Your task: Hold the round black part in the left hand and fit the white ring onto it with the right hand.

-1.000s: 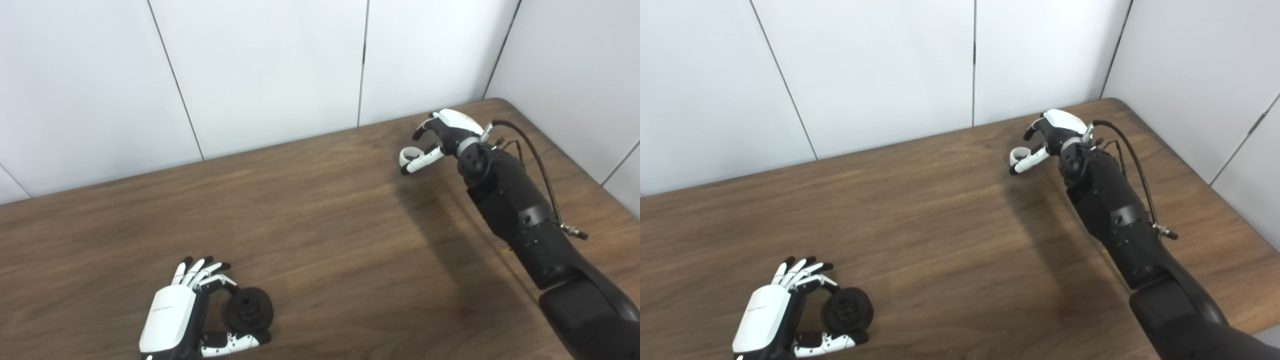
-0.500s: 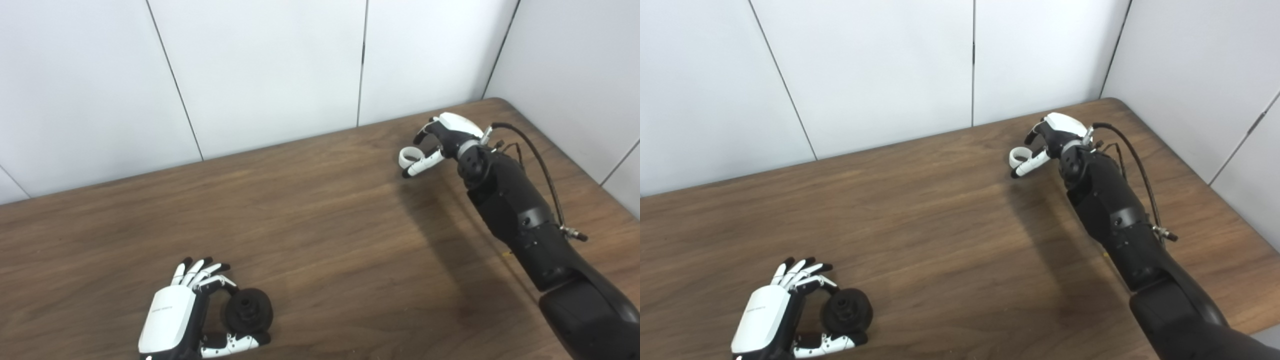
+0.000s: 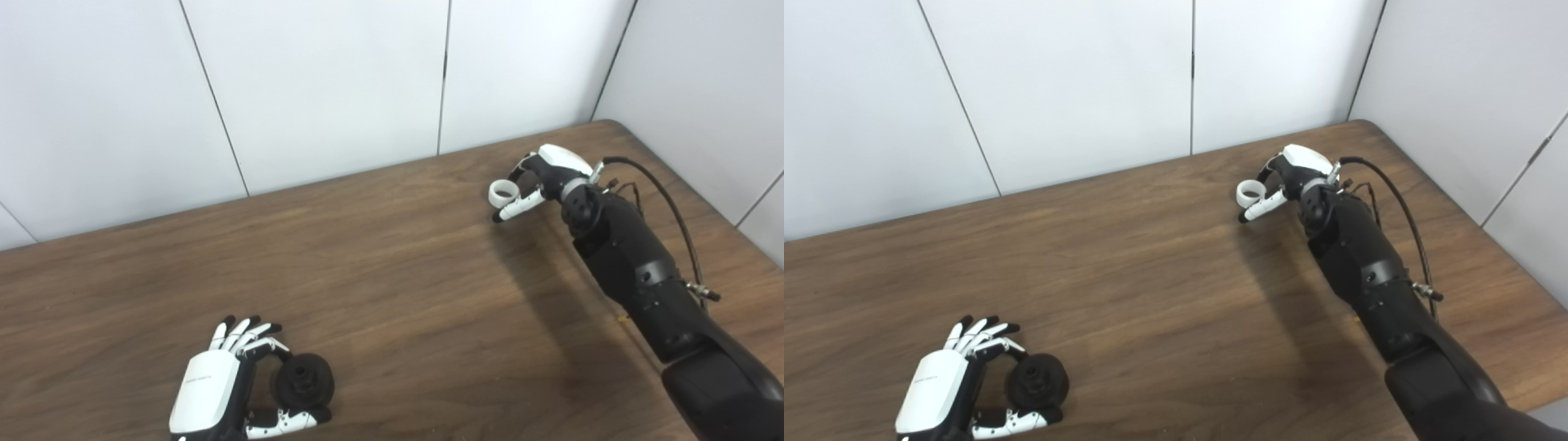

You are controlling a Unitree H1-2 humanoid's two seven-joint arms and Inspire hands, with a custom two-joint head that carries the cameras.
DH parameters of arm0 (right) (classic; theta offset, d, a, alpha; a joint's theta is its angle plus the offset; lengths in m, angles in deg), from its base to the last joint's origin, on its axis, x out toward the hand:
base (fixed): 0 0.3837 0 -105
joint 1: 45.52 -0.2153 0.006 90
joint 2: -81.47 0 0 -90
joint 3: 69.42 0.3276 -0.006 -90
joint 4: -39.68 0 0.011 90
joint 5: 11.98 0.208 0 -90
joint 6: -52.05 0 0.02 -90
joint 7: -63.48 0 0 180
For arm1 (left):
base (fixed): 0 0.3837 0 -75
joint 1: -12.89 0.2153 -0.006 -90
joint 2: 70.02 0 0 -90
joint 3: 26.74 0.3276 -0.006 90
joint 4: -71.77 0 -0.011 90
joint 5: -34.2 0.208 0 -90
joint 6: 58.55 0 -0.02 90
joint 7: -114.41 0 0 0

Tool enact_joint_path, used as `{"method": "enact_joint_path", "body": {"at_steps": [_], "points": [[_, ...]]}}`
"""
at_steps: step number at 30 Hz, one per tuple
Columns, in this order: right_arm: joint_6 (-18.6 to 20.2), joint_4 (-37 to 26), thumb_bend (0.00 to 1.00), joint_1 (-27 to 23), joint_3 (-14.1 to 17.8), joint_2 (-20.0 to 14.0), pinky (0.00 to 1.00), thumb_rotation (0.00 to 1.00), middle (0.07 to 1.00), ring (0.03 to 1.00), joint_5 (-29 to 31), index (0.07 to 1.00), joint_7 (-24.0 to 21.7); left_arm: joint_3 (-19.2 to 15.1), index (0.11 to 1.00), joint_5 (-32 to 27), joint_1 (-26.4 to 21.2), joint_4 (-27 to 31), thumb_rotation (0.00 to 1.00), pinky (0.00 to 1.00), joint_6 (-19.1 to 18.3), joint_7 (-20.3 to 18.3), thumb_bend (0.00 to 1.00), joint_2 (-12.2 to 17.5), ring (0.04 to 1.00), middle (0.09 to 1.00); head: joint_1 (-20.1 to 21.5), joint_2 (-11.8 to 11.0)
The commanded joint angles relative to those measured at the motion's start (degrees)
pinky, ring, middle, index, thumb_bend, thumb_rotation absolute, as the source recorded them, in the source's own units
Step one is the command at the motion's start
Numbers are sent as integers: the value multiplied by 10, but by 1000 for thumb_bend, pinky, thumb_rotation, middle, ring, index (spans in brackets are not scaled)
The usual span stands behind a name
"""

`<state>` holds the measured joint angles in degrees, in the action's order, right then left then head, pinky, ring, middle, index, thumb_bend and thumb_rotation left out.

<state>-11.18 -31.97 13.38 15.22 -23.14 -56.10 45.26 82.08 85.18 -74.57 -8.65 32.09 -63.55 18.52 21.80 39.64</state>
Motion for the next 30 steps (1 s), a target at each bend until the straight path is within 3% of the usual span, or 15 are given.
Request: {"method": "enact_joint_path", "body": {"at_steps": [1, 16, 18, 20, 30], "points": [[0, -7, 812, -24, 2, -13, 1000, 349, 958, 1000, 3, 683, 21, 0, 484, 11, 7, 0, 51, 1000, -3, -4, 524, 8, 910, 809, -1, 1], [-1, -8, 743, -21, 1, -13, 1000, 247, 937, 1000, 28, 639, 52, 1, 484, 14, 9, 2, 50, 1000, -1, -4, 524, 8, 906, 807, -3, 3], [-1, -9, 591, -20, 1, -14, 1000, 180, 932, 1000, 32, 539, 59, 1, 484, 13, 9, 3, 50, 1000, 0, -5, 524, 8, 906, 808, -3, 3], [-2, -9, 538, -18, 6, -12, 994, 153, 920, 998, 38, 503, 71, 1, 484, 13, 9, 4, 50, 1000, -3, -7, 524, 8, 908, 808, -4, 4], [-2, -13, 519, -10, 9, -13, 963, 136, 881, 978, 62, 489, 97, 0, 484, 11, 9, 6, 49, 1000, -3, -8, 524, 6, 905, 806, -4, 7]]}}
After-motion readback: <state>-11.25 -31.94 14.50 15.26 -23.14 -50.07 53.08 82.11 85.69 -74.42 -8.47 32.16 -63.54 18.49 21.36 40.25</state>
